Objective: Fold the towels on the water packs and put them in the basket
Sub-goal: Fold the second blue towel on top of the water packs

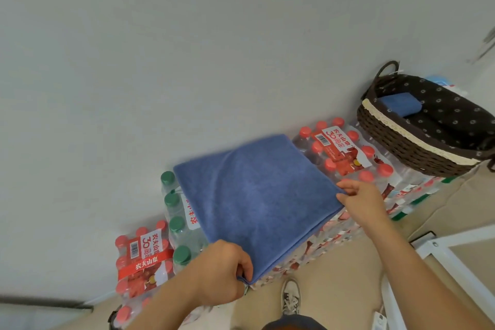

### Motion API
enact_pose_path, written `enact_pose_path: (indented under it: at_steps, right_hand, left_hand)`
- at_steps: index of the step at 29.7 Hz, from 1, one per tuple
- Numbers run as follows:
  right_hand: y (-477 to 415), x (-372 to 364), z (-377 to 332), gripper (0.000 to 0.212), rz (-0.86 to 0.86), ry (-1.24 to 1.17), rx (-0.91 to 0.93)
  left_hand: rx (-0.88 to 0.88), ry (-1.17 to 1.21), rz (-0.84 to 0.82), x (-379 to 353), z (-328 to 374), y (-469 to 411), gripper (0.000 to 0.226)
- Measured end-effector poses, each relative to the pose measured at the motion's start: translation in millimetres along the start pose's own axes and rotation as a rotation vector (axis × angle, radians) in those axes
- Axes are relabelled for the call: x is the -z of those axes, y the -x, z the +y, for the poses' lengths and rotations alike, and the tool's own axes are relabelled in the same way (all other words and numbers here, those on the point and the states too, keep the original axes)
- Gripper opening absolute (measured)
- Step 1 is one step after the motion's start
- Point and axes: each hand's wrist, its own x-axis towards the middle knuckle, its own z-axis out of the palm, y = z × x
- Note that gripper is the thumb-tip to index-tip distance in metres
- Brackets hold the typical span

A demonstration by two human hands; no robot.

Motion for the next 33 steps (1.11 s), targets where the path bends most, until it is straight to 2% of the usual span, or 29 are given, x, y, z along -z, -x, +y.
enact_pose_path:
  at_steps: [3, 8, 14, 19, 25, 30, 33]
  right_hand:
    - [-4, 4, -10, 0.016, 0.041, 0.117, 0.058]
    - [-18, 11, -26, 0.008, 0.103, 0.156, 0.115]
    - [-60, 21, -37, 0.012, 0.197, 0.143, 0.139]
    - [-105, 19, -42, 0.024, 0.22, 0.137, 0.218]
    - [-170, 24, -64, 0.033, 0.224, 0.189, 0.357]
    - [-170, 39, -64, 0.053, 0.029, 0.18, 0.421]
    - [-120, 66, -31, 0.03, 0.064, 0.163, 0.296]
  left_hand:
    - [-0.003, 0.02, -0.045, -13, 7, -11, 0.03]
    - [-0.103, 0.036, -0.075, -28, 37, -49, 0.024]
    - [-0.122, 0.125, -0.081, -54, 71, -103, 0.024]
    - [-0.11, 0.261, -0.005, -69, 105, -146, 0.02]
    - [0.003, 0.52, 0.128, -75, 147, -213, 0.016]
    - [0.045, 0.668, 0.218, -73, 162, -249, 0.012]
    - [0.03, 0.687, 0.282, -73, 160, -249, 0.01]
